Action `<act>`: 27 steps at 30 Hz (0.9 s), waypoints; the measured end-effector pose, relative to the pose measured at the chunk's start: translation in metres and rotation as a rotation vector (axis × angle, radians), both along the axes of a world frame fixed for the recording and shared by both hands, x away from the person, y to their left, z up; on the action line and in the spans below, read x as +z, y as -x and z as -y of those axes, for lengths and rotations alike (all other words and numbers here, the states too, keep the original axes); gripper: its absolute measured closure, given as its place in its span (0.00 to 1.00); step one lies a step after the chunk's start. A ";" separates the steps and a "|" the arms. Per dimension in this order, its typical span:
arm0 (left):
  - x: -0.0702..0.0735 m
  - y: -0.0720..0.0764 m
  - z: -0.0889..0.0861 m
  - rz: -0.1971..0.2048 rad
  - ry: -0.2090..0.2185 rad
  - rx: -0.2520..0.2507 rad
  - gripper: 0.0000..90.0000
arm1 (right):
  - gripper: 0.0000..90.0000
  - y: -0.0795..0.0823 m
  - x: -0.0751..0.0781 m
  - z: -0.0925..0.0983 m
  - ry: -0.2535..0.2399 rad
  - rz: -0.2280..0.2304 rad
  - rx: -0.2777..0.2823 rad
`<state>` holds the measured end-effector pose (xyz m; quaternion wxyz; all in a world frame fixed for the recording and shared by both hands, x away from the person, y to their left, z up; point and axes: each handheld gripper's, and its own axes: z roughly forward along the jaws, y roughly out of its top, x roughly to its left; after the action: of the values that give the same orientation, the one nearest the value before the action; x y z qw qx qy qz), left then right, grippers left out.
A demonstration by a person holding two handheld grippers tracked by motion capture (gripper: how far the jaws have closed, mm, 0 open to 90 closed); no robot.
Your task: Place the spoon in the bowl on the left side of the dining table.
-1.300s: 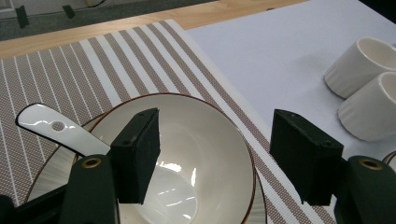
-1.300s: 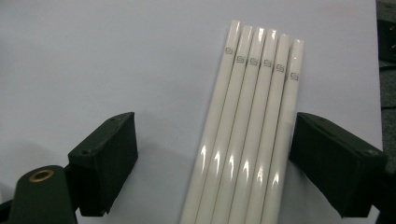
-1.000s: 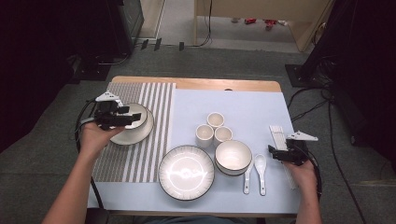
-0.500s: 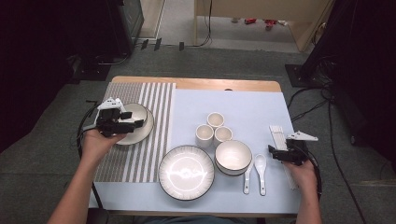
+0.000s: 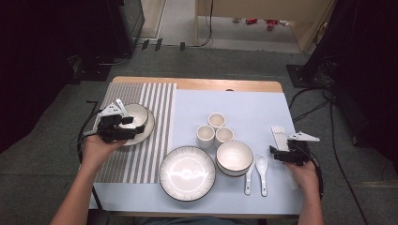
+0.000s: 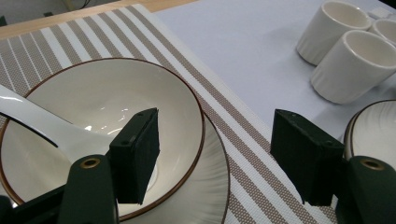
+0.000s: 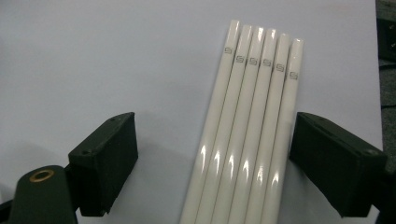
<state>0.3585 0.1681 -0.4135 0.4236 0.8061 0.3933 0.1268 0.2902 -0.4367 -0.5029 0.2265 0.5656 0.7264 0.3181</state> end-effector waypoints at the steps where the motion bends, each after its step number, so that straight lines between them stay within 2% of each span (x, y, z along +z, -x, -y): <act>1: 0.000 0.000 0.000 0.000 0.000 0.000 0.37 | 0.16 0.000 0.000 0.000 0.000 0.000 0.000; 3: -0.002 0.002 0.001 -0.001 -0.004 -0.002 0.36 | 0.16 0.000 0.000 0.000 0.000 0.000 -0.001; 5: -0.004 0.004 0.001 -0.002 0.011 -0.004 0.35 | 0.16 0.000 0.000 0.000 0.000 0.000 0.000; 8: -0.007 0.007 0.003 0.003 -0.010 0.004 0.35 | 0.16 0.000 0.000 0.000 0.000 0.000 -0.001; 16: -0.012 0.015 0.003 0.001 -0.007 0.001 0.35 | 0.16 0.000 0.000 0.000 0.000 0.001 -0.001; 27: -0.010 0.024 0.004 0.016 -0.005 0.000 0.34 | 0.16 0.000 0.000 0.000 0.000 0.001 -0.001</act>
<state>0.3345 0.1645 -0.4232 0.4246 0.8062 0.3895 0.1341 0.2901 -0.4365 -0.5030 0.2271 0.5658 0.7260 0.3181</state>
